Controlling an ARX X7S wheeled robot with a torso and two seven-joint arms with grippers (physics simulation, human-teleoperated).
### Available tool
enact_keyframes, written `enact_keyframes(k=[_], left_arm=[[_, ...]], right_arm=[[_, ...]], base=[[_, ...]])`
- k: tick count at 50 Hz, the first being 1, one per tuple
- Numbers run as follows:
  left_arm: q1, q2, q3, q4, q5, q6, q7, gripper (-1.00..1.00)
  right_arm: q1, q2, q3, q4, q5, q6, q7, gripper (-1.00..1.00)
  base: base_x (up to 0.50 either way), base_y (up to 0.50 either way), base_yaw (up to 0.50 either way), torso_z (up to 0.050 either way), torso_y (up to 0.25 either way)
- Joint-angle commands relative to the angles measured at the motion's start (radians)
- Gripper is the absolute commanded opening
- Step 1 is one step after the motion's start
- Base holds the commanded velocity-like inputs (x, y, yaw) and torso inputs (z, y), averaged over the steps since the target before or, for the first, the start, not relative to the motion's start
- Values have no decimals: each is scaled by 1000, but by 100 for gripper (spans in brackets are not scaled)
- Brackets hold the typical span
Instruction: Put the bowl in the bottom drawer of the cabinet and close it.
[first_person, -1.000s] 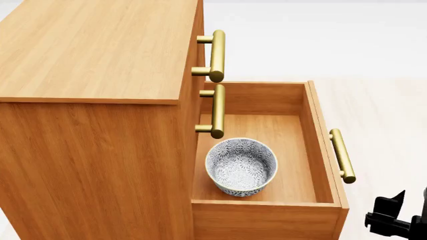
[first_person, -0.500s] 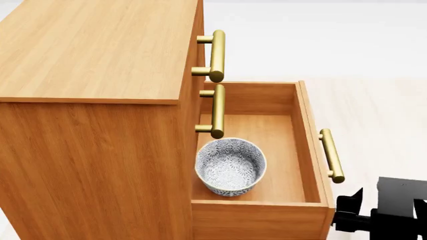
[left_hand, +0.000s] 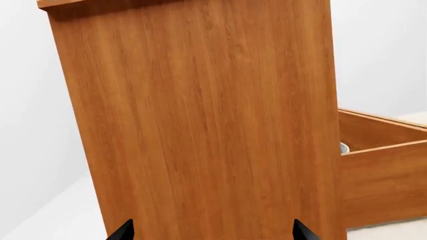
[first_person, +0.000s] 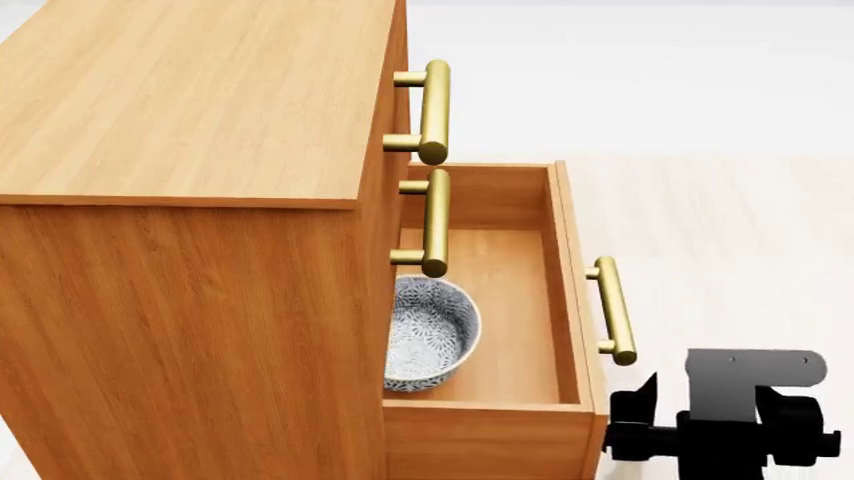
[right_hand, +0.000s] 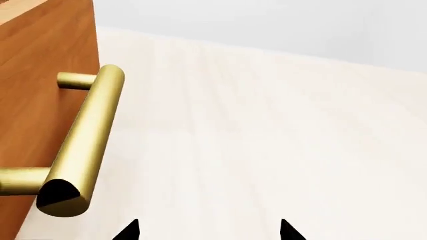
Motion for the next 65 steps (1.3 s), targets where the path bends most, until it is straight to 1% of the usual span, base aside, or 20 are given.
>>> enact_keyframes(k=[1,17,24,47,65], left_arm=[[3,-1,-8,-13,-20,48,-35,100],[2,-16,7,-12,-20,46,-56,100],[1,-23,12,-12,-23,45,-63,100],[-4,-42,28,-14,-33,47,-86,100],[-7,-57,37,-10,-43,44,-100,100]], right_arm=[[29,-26,-6,11,20,7,-16,100],[43,-58,-27,60,17,-26,-24,100],[35,-71,-35,38,16,-15,-29,100],[68,-119,-62,147,18,-91,-33,100],[73,-147,-86,151,14,-98,-22,100]], base=[[0,0,0,0,0],[0,0,0,0,0],[0,0,0,0,0],[0,0,0,0,0],[0,0,0,0,0]])
